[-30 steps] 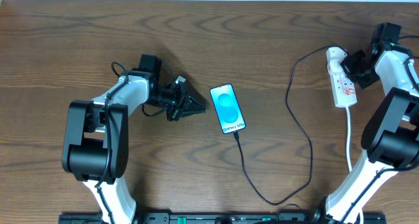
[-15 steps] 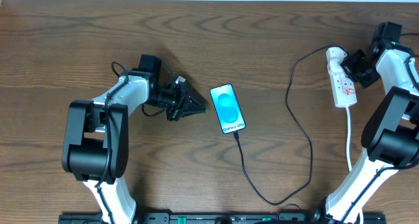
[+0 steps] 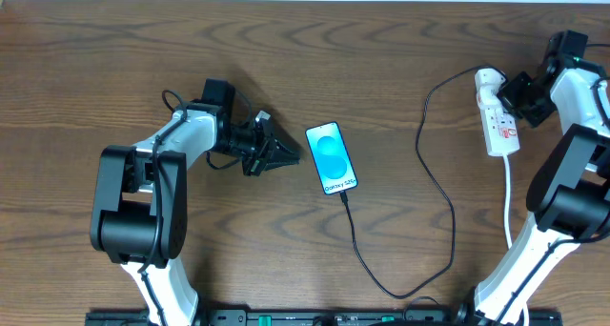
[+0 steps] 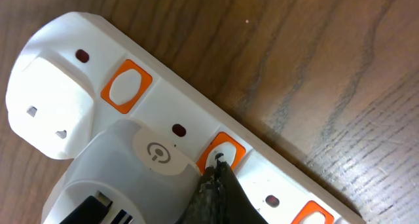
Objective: Plug charger to phone and switch on socket
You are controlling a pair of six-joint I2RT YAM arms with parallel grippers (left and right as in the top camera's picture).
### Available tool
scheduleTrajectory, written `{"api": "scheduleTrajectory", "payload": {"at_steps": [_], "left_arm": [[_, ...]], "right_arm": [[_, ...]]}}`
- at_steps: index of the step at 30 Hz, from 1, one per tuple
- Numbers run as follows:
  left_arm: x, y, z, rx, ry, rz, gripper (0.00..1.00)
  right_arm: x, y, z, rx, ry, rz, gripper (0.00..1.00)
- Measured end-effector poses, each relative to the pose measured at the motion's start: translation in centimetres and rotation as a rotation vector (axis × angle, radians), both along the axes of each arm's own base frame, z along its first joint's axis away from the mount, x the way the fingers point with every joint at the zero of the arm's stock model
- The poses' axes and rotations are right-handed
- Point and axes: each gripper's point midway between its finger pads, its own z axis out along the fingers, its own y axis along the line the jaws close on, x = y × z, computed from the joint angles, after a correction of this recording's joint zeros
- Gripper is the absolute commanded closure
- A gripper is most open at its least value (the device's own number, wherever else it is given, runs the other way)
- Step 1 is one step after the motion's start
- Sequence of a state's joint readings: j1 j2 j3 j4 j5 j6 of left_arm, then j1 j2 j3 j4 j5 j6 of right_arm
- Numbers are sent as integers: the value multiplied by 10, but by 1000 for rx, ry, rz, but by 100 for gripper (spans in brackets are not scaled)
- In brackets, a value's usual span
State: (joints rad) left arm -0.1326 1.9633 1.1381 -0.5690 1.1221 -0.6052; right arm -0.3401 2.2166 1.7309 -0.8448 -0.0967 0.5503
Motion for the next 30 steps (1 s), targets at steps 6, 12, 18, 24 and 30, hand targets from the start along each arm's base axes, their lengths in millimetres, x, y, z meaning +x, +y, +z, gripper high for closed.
{"api": "scheduleTrajectory", "payload": {"at_steps": [6, 12, 18, 24, 30], "left_arm": [[0, 0, 0, 2, 0, 0, 92], [0, 0, 0, 3, 0, 0, 93], [0, 0, -1, 3, 0, 0, 93], [0, 0, -1, 3, 0, 0, 93], [0, 0, 0, 3, 0, 0, 93]], "right_arm": [[-6, 12, 2, 86, 65, 12, 99], [-8, 20, 2, 130, 75, 20, 99], [-9, 21, 4, 158, 92, 16, 99], [-4, 10, 24, 159, 86, -2, 99], [11, 5, 43, 145, 22, 1, 99]]}}
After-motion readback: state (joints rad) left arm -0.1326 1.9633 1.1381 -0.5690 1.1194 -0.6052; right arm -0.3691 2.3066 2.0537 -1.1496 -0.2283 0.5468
